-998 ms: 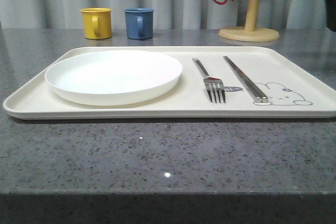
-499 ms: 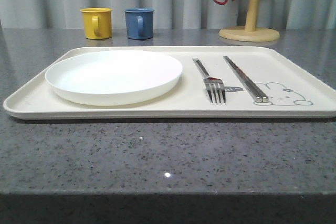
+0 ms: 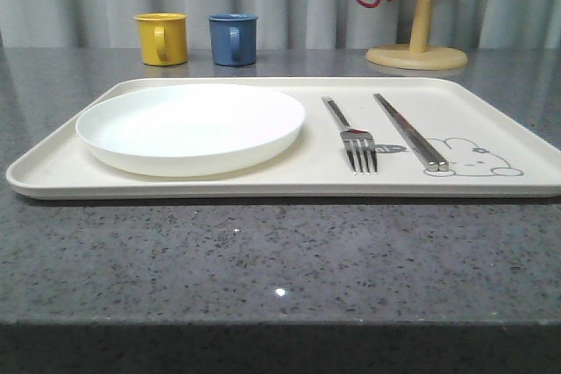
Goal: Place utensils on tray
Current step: 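Move the right gripper to the spoon and grasp it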
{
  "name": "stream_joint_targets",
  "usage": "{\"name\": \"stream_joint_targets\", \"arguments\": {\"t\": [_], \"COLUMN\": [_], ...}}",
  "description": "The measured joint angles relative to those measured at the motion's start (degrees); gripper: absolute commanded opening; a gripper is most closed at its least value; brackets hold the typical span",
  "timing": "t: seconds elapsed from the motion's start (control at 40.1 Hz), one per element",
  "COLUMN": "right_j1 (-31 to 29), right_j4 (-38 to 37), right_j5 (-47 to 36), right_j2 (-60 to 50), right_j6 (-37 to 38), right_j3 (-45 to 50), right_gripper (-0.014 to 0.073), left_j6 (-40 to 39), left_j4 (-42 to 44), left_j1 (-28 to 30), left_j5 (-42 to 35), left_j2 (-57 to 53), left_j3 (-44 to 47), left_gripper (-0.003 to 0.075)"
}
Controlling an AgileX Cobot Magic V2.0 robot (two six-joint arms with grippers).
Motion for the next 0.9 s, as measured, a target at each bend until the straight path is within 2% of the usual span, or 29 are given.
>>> {"name": "stream_joint_targets", "arguments": {"t": [0.175, 0.274, 0.449, 0.649, 0.898], "right_j1": [-0.2, -0.2, -0.2, 1.5, 11.9], "right_j4": [-0.4, -0.7, -0.3, 0.1, 0.1], "right_j5": [0.0, 0.0, 0.1, 0.2, 0.6], "right_j2": [0.0, 0.0, -0.5, -5.5, -11.8], "right_j6": [-0.2, -0.2, 0.0, 5.3, 9.5], "right_j3": [0.0, 0.0, 0.0, 0.0, 0.0], "right_gripper": [0.0015, -0.0055, -0.0057, -0.0057, -0.0055], "left_j6": [0.0, 0.0, 0.0, 0.0, 0.0], "left_j4": [0.0, 0.0, 0.0, 0.0, 0.0], "left_j1": [0.0, 0.0, 0.0, 0.0, 0.0], "left_j5": [0.0, 0.0, 0.0, 0.0, 0.0], "left_j2": [0.0, 0.0, 0.0, 0.0, 0.0], "left_j3": [0.0, 0.0, 0.0, 0.0, 0.0], "left_gripper": [-0.0018, -0.0018, -0.0018, -0.0018, -0.0018]}}
